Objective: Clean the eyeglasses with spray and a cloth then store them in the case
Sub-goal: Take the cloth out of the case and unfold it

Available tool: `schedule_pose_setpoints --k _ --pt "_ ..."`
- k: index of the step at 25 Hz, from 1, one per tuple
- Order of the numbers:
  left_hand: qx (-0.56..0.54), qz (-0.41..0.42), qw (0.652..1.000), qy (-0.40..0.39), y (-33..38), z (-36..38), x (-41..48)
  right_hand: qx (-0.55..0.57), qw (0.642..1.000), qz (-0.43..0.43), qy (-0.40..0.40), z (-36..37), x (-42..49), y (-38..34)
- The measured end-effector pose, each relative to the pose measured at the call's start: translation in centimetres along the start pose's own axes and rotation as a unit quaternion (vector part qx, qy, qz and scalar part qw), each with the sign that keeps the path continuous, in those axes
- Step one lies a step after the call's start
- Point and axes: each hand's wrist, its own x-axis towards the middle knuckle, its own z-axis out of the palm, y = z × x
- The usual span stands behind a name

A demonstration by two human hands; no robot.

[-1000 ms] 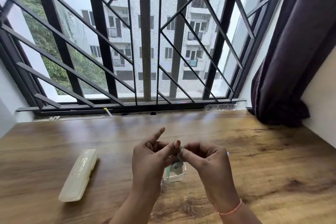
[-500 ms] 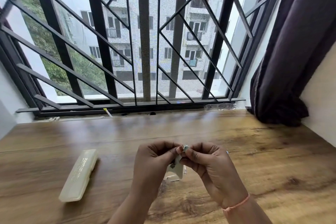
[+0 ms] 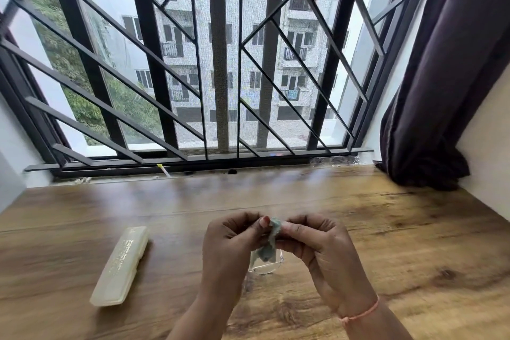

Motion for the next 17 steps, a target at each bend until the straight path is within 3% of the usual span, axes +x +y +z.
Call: schedule_pose_setpoints --k 8,17 --pt "-0.014 -0.005 1.000 0.015 -0.24 -0.04 -0.14 0.004 1.000 -0.022 0.008 -0.41 0.22 0.35" --pt "0.019 0.004 1.000 -0.020 0.00 -0.49 -0.07 -0.017 0.999 -0.033 -0.017 -0.87 0.25 0.62"
